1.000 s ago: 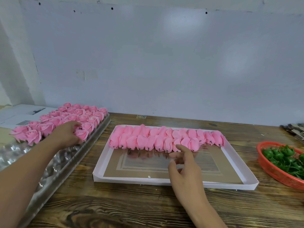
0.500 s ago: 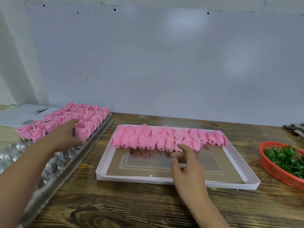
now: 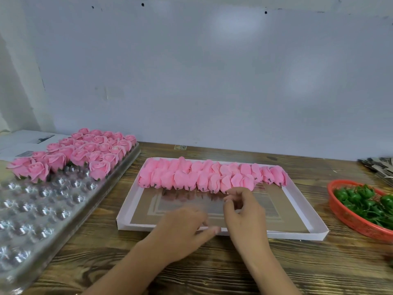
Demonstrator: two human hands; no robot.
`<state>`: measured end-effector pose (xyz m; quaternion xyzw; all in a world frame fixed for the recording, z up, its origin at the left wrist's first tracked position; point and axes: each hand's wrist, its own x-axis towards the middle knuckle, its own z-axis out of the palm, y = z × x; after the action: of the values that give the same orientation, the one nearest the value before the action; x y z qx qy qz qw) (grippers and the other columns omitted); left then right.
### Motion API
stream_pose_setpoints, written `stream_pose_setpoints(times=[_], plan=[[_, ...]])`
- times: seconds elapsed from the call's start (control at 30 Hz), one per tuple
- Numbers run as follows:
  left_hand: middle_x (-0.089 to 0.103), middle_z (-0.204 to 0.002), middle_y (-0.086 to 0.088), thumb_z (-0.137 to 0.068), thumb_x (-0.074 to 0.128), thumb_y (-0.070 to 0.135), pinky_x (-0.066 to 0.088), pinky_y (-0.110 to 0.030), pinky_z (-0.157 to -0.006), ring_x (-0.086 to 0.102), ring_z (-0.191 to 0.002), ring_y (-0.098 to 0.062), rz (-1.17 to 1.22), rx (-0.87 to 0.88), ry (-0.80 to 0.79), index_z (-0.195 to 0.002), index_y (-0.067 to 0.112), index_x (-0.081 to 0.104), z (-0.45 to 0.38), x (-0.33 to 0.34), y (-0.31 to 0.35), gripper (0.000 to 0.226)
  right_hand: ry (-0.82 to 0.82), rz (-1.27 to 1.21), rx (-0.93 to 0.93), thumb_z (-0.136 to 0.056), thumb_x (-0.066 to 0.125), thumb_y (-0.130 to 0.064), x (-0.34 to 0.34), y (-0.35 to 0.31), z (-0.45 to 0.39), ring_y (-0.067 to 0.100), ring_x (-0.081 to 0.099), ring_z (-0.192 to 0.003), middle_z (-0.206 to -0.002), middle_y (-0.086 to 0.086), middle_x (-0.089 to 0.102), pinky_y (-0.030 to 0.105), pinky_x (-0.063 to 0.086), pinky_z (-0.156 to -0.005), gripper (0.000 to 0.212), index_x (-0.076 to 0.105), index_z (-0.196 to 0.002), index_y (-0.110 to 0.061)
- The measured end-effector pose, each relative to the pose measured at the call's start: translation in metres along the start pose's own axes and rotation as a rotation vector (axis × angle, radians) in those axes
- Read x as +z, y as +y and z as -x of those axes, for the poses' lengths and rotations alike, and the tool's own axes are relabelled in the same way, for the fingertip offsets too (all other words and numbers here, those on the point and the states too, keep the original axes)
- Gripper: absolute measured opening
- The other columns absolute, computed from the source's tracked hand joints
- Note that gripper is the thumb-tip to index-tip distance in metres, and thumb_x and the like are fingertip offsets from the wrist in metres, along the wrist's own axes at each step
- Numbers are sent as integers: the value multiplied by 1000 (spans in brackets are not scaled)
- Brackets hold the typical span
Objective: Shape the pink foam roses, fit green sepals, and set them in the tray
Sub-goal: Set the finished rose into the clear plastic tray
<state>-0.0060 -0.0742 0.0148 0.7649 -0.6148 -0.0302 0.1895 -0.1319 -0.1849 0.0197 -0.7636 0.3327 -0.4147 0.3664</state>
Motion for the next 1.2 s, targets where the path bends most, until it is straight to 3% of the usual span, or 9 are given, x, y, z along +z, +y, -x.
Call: stream_pose_setpoints(times=[0.17,0.23,0.33,0.43,0.57,0.7,0.93,1.07,1.2], plan=[[54,-93,12,-98,36,63,43,-27,-71,46,-84,-6,-199,106,-18,-98,28,55,2,7,-15,40,67,50,92,-87,59,-13,-6,9,-17,1,59,-75,-76,-9,65,11,40,-62,16,60,-83,-28],[54,-92,11,-99,32,63,38,-26,-68,44,-83,-7,-218,119,0,-98,29,53,2,10,-16,40,67,56,162,-84,59,-10,-14,17,-31,11,60,-74,-75,-7,65,27,45,-66,10,63,-80,-18],[57,-93,10,-100,30,62,37,-26,-66,51,-85,-9,-249,141,37,-99,28,55,3,14,-16,42,-39,110,268,-78,55,-5,-28,32,-55,19,51,-58,-60,3,55,30,45,-60,13,58,-68,2],[59,-93,9,-100,30,61,37,-25,-65,55,-86,-10,-259,158,71,-98,27,56,3,15,-16,43,-77,190,348,-76,51,-10,-33,44,-74,23,53,-54,-55,9,47,31,45,-57,20,48,-56,-10],[58,-91,10,-98,29,62,32,-24,-63,52,-83,-9,-261,160,82,-94,28,54,4,15,-14,42,-92,283,419,-85,59,-20,-32,57,-92,31,65,-64,-62,14,68,33,50,-65,26,67,-72,2],[56,-89,11,-97,28,62,31,-24,-63,44,-78,-6,-255,154,84,-94,29,53,4,14,-13,42,-106,305,456,-84,61,-28,-28,55,-101,27,65,-71,-71,13,70,32,50,-64,23,69,-82,-6],[56,-88,11,-94,21,64,31,-24,-63,45,-78,-6,-266,154,93,-92,29,52,4,16,-13,46,-189,434,456,-82,54,-37,-26,44,-110,23,59,-93,-92,3,63,40,50,-91,21,52,-82,-16],[56,-90,11,-95,24,64,32,-24,-65,44,-78,-6,-266,148,84,-94,29,52,3,16,-14,45,-182,423,493,-79,59,-38,-24,44,-110,25,62,-83,-80,5,68,39,53,-86,18,65,-74,-21],[57,-91,11,-97,28,63,34,-24,-66,43,-79,-5,-256,139,75,-95,29,53,4,15,-13,42,-179,442,536,-83,58,-40,-23,46,-114,25,62,-84,-85,7,67,42,54,-87,17,60,-74,-26]])
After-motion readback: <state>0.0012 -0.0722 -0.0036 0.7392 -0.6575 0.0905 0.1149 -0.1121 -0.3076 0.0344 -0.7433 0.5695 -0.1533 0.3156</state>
